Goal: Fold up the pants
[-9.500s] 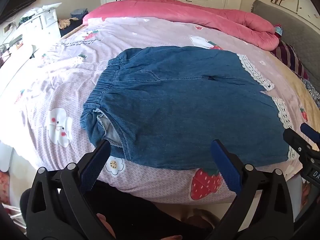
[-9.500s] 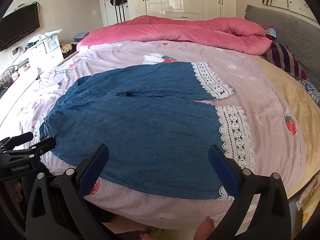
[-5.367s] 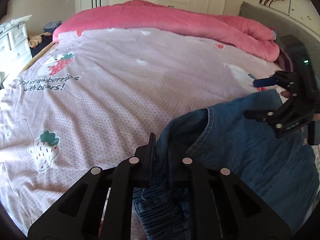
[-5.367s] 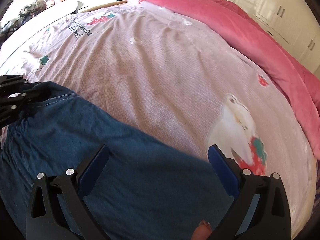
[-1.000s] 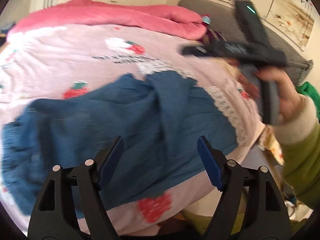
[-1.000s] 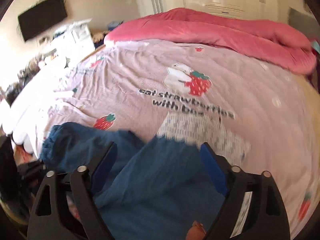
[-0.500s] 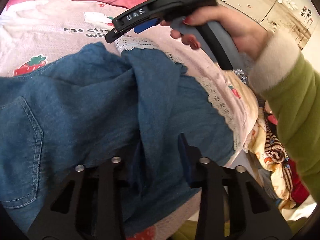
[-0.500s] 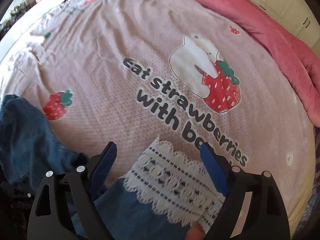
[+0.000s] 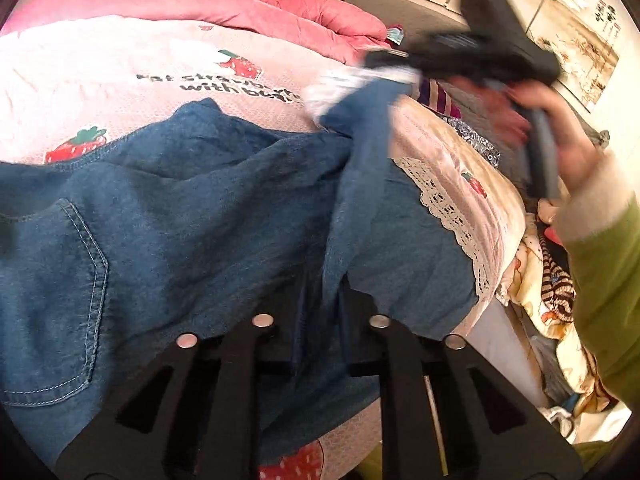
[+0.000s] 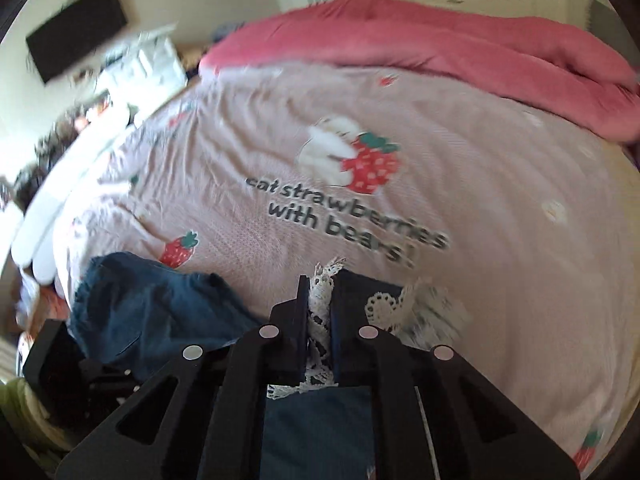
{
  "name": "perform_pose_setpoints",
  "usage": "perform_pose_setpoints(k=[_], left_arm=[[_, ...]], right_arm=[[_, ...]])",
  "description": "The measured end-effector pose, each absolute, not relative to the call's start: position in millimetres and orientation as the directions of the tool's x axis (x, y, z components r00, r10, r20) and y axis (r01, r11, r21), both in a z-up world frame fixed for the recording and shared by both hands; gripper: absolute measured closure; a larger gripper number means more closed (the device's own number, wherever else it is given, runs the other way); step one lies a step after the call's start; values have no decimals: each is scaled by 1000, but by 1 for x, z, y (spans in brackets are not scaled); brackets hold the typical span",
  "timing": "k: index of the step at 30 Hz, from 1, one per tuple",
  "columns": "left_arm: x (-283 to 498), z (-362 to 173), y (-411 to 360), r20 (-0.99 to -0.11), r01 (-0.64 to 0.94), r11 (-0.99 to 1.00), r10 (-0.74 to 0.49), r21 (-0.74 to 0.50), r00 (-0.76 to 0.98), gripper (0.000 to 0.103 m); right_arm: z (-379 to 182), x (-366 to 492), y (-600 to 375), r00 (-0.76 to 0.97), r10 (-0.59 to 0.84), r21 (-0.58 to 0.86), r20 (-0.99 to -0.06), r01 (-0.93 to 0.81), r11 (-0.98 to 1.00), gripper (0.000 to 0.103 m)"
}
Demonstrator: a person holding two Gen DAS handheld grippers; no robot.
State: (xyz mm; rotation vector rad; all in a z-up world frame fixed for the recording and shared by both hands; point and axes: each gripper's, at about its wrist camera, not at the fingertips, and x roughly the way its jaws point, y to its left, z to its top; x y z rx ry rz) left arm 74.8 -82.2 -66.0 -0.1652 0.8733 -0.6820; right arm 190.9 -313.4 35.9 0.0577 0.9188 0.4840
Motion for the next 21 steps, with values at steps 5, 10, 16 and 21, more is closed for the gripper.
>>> perform_pose_setpoints(k=[5, 10, 16, 21], left_arm=[[65, -61, -87, -636, 529, 762, -625, -372, 453, 96], [56, -55, -95, -635, 580, 748, -625, -323, 453, 96], [52, -54, -98, -663, 587, 753, -605, -297, 441, 96], [44, -53, -95, -674, 596, 757, -589, -268, 446, 96]], right_arm=[[16, 126, -372, 533, 455, 362, -713, -276, 890, 95], [-18, 86, -392, 497, 493, 451, -714, -211, 867, 89], [-35, 56, -408, 496, 530, 519, -687, -175, 837, 86], [-35, 38, -409, 495, 522, 497, -694, -195, 846, 96]])
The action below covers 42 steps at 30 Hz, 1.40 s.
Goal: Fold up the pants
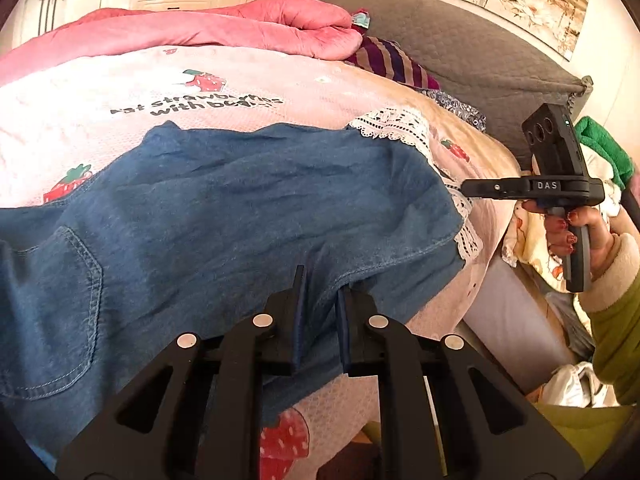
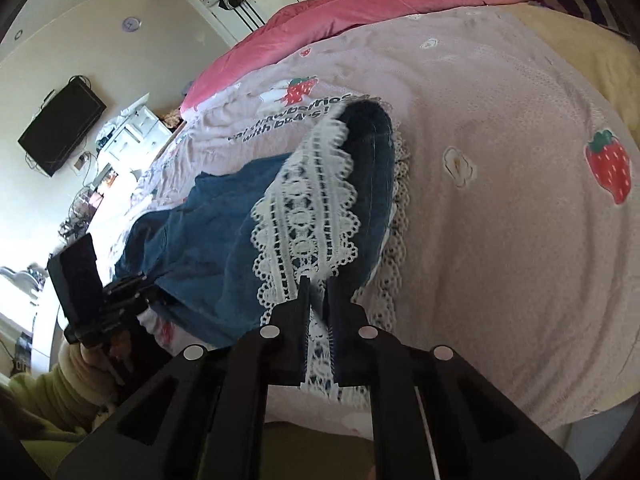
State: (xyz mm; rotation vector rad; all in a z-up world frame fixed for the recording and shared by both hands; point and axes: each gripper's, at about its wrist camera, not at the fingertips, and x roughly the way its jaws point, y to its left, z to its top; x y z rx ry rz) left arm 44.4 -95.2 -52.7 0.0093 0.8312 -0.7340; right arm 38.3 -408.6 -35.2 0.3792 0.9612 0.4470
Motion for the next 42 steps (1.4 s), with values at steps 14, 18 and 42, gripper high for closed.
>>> perform_pose_setpoints(k=[14, 18, 42], left_arm=[[29, -56, -103, -728, 634, 760, -514, -142, 453, 96], [23, -53, -103, -743, 651, 753, -491, -100, 454, 103], [-1, -25, -33, -733, 501, 862, -388, -75, 559, 50]], right_arm=[[-54, 23, -409, 473, 505, 474, -722, -193, 859, 95], [-46, 9, -414, 477, 523, 484, -706, -213, 848, 95], [-13, -19, -334, 552, 471, 227, -688, -452, 863, 58]])
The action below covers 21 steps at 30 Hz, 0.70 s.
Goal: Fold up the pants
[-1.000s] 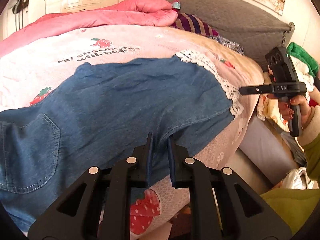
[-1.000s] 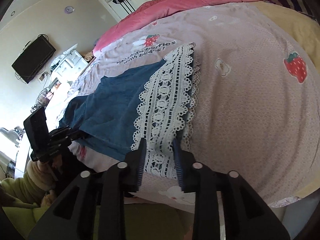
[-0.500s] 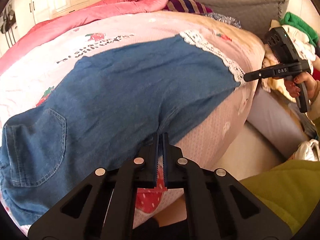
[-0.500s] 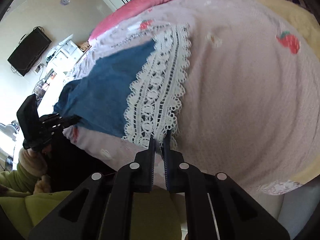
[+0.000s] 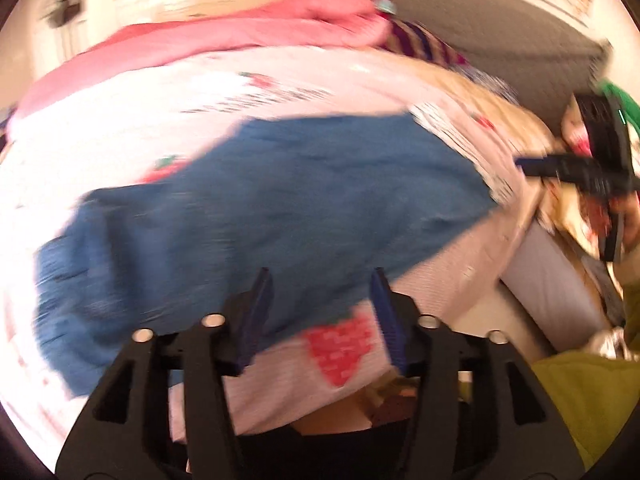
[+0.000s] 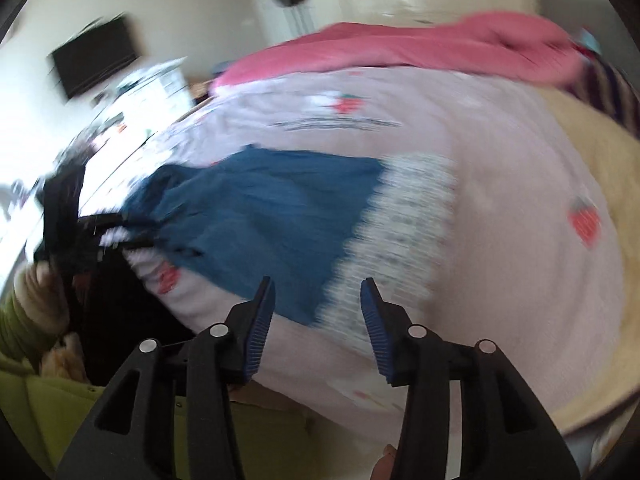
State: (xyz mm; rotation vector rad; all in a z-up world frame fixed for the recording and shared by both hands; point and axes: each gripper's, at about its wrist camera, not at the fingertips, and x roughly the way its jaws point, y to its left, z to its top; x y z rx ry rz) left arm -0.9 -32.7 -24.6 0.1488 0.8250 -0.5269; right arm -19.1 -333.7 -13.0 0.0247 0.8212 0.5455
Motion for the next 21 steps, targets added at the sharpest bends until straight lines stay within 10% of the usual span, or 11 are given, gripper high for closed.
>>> perform_pose_setpoints(k=[6, 16, 18, 20, 21], left_arm=[[-2, -3, 67, -692, 179, 975, -218, -128, 689, 22], [37, -32, 115, -772, -33, 956, -216, -293, 597, 26], [44, -39, 112, -794, -52, 956, -209, -289, 571, 54], [51, -40, 111, -802, -71, 959, -188, -275, 567, 66], [53, -37, 112, -794, -65, 957, -195, -282, 575, 67]], right_arm=[[-30, -5, -259, 510, 461, 96, -726, -589, 802, 45], [-32, 8, -228, 520, 436, -1, -734, -643, 766, 39], [-35, 8, -222, 514, 435, -27, -739, -668, 744, 46], [-40, 9, -218, 485, 440, -29, -756, -696, 718, 94], [-44, 10, -216, 457, 443, -12, -771, -707, 707, 101]])
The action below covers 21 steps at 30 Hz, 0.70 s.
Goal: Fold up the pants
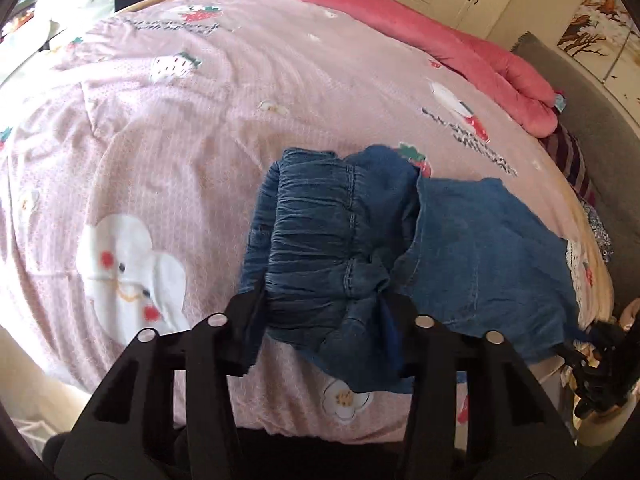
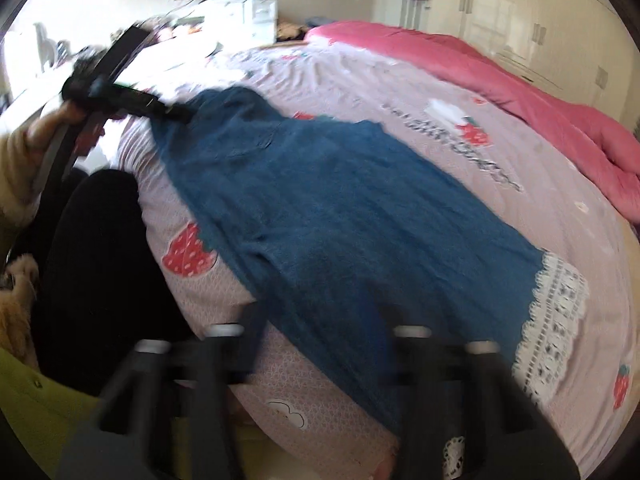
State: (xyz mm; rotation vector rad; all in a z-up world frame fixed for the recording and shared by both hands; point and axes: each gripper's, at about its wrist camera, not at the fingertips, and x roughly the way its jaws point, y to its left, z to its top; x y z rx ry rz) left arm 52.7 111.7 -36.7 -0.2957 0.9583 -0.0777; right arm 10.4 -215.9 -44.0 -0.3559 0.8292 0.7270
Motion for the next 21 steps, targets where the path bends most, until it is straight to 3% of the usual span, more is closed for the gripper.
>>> perform_pose_setpoints(k=[4, 10, 12, 14, 18, 21], left_arm=[[56, -17, 118, -763, -50, 959, -190, -279, 617, 67], [38, -48, 124, -805, -60, 952, -220, -301, 550, 66], [34, -51, 127, -803, -58, 951, -223, -304, 552, 63], [30, -50, 132, -799, -59, 947, -232, -316, 555, 54], [16, -30, 137, -771, -54, 955, -201, -292, 604, 46], [7, -8, 128, -752, -46, 978, -125, -202, 647, 39]], right_arm=[[-46, -1, -215, 411, 472, -6, -780, -759, 651, 101], [-71, -1, -211, 354, 436, 34, -828, -743, 668, 98], [-70, 2, -217, 305, 477, 122, -824, -728, 675, 89], [-60, 1, -223, 290, 503, 158, -814, -723, 672, 69], [-23, 6, -239, 341, 579, 191, -741, -720, 667, 57], [-1, 34, -248, 404, 601, 224, -690, -670, 707, 50]])
